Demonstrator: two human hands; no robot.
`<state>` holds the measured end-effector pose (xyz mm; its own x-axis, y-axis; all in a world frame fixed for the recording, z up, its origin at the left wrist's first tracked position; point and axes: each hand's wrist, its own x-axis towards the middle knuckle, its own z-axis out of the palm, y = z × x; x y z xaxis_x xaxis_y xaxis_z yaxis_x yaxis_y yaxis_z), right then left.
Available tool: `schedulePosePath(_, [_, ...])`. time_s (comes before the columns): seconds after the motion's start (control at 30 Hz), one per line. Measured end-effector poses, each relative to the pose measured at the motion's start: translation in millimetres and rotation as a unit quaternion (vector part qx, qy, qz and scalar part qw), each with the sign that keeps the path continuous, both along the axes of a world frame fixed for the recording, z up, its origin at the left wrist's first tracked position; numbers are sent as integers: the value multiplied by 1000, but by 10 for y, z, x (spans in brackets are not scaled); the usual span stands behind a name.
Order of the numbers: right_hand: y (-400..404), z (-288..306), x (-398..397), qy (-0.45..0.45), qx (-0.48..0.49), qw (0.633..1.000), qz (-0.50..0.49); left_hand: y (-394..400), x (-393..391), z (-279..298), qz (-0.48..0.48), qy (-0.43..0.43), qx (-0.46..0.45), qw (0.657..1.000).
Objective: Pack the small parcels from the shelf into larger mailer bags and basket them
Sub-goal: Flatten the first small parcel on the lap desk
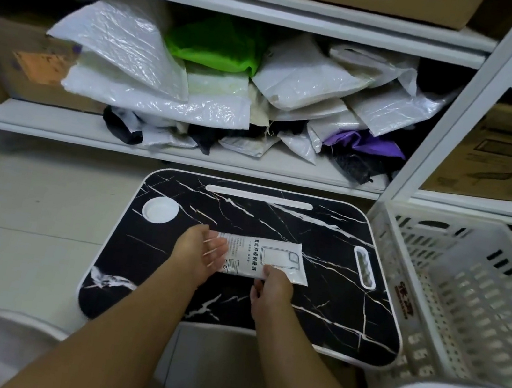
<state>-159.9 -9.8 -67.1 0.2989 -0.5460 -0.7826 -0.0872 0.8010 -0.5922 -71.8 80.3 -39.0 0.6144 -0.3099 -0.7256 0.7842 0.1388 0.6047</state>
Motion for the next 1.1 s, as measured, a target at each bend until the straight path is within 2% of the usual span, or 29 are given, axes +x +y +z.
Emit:
schedulePosePath(0.07, [6, -48, -16, 85, -95, 990, 65, 23, -62, -65, 5, -5, 14, 1000])
schedulePosePath(0.13, [14, -125, -49, 201, -238, 939, 142, 6, -95, -121, 9, -40, 48, 998])
schedulePosePath(0.17, [43, -94, -74, 235, -308, 905, 175, -10, -108, -150, 1, -93, 93, 991])
schedulePosePath(0.2, [64, -72, -105, 253, -377, 870, 194, -24, -111, -201, -30, -178, 170, 969])
schedulePosePath(0.23, [77, -59, -121, 274, -456, 819, 216, -21, -121, -274, -79, -286, 269, 916])
schedulePosePath(0.3, [100, -115, -150, 296, -604, 695, 257, 11, -198, -382, -183, -488, 425, 740])
schedulePosePath(0.33, [101, -203, -149, 296, -662, 635, 267, 17, -253, -441, -234, -551, 458, 657])
schedulePosePath(0.4, [76, -314, -186, 282, -697, 572, 328, 12, -407, -529, -340, -613, 487, 521])
schedulePosePath(0.47, [20, -404, -244, 270, -698, 509, 425, 16, -526, -611, -419, -619, 505, 432])
schedulePosePath(0.5, [-20, -457, -278, 260, -687, 488, 472, 24, -567, -647, -441, -615, 507, 412])
schedulePosePath(0.57, [-86, -523, -364, 243, -655, 485, 526, 54, -628, -740, -474, -610, 511, 376])
schedulePosePath(0.63, [-109, -561, -428, 243, -657, 467, 540, 93, -676, -809, -493, -602, 508, 369])
schedulePosePath(0.73, [-108, -635, -461, 245, -651, 452, 559, 112, -673, -901, -488, -608, 485, 397])
schedulePosePath(0.77, [-106, -634, -458, 242, -648, 454, 561, 105, -673, -903, -485, -598, 471, 430])
schedulePosePath(0.8, [-109, -631, -454, 238, -647, 458, 562, 96, -667, -916, -486, -592, 464, 445])
schedulePosePath(0.93, [-117, -598, -439, 234, -648, 451, 567, 95, -639, -958, -513, -581, 474, 416])
schedulePosePath(1.03, [-114, -586, -376, 243, -658, 471, 535, 1, -605, -871, -484, -612, 482, 399])
schedulePosePath(1.1, [-161, -507, -265, 242, -715, 468, 459, -119, -516, -778, -449, -634, 472, 416])
